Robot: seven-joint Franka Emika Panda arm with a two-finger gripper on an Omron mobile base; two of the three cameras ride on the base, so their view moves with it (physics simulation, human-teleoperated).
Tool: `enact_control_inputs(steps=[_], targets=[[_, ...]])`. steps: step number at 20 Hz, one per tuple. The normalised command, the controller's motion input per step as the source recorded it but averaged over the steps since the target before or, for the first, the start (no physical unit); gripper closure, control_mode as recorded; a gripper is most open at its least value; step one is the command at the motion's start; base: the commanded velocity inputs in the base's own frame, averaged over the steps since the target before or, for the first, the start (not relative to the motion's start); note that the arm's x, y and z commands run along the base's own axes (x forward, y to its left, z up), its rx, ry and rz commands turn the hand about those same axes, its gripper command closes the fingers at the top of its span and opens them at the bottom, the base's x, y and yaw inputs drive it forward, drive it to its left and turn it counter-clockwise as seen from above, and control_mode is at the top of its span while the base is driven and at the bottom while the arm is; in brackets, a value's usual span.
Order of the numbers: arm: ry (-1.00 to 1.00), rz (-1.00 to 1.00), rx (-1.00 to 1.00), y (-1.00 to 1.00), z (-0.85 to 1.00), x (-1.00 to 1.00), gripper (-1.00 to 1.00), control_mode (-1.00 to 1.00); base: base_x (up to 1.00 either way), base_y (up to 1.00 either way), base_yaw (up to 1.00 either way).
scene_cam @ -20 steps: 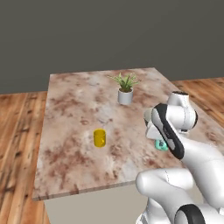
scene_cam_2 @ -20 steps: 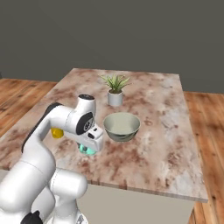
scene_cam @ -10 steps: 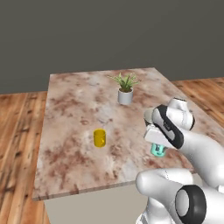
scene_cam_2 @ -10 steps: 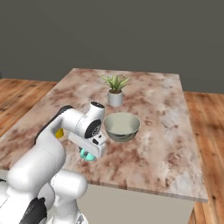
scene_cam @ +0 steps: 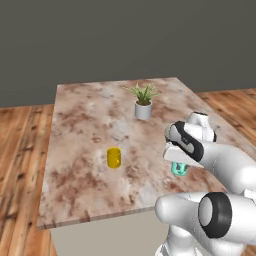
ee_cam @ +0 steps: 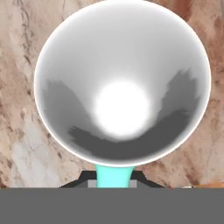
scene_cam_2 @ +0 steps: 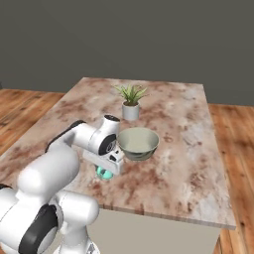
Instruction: Clear the mugs and bowl far away from the sink.
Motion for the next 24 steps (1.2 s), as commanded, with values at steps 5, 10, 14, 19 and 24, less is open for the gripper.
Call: enact_control_inputs(steps=[5,10,14,19,24], targets=[[0.02,0.21,-0.04,-0.47,0.00,0.34,1.00,-1.00,0.00,0.00,0.00],[0.00,0.22,-0.10,-0.52,0.00,0.21,1.00,-1.00,0.00,0.00,0.00],[0.00,0.25,-0.03,-0.58,-0.08,0.06,1.00,-1.00,0.00,0.00,0.00],[0.00,0.20,0.00,-0.49,-0.18,0.00,1.00,-1.00,0.00,0.00,0.00],[-0.02,0.12,0.00,-0.41,-0.19,0.00,1.00,-1.00,0.00,0.00,0.00]])
